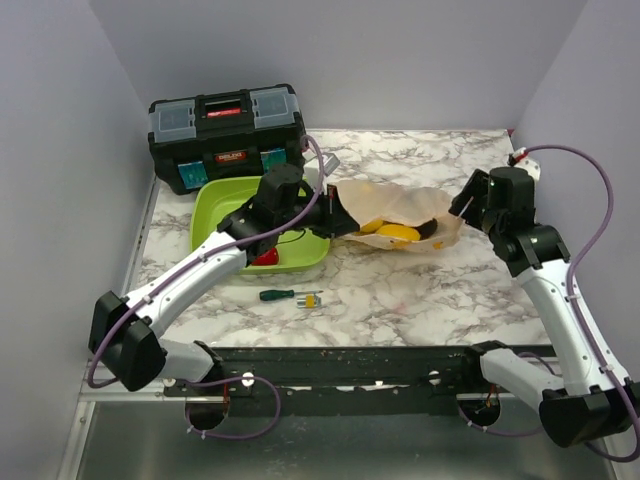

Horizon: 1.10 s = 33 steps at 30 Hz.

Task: Take the fake fruits out of the plastic bag
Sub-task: Adjust the plastic bag at the center of the board.

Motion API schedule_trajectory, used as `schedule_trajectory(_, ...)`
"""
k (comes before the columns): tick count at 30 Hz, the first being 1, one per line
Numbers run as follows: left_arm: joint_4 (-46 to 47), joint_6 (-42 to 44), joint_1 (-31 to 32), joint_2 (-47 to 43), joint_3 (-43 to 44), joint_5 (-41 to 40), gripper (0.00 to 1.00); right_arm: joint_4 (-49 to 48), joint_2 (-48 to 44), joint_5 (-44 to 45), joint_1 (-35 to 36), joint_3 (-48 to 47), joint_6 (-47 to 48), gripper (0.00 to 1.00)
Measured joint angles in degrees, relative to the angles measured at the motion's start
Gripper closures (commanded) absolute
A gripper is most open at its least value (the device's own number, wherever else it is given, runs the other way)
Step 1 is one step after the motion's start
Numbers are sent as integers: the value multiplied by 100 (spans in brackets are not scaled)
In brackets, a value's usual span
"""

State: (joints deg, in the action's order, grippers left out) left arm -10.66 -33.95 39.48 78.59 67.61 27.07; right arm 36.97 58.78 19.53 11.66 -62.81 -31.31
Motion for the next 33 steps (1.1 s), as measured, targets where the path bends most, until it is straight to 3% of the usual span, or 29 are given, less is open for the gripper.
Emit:
schedule_trajectory(9, 691, -197, 83, -439, -483, 0, 100, 251, 79, -1370, 105, -1309, 793, 21)
schedule_trajectory(12, 787, -243, 105, -433, -516, -4, 100, 216, 437, -1683, 758, -1694, 944, 20)
schedule_trajectory(18, 981, -319, 173, -433, -691, -26, 100, 319, 1497, -1547, 2848, -1947, 1038, 21)
schedule_trajectory(24, 1010, -365, 210, -474, -1115, -144, 100, 146, 966, -1628, 2940, -1032, 872, 23)
schedule_trajectory(27, 1019, -369, 216, -564, -1281, -201, 100, 155, 721, -1335, 2940, -826, 752, 23)
schedule_trajectory(33, 1069, -365, 216, -750, -1580, -295, 100, 358, 516, 481, 2946, -72, -105, 25)
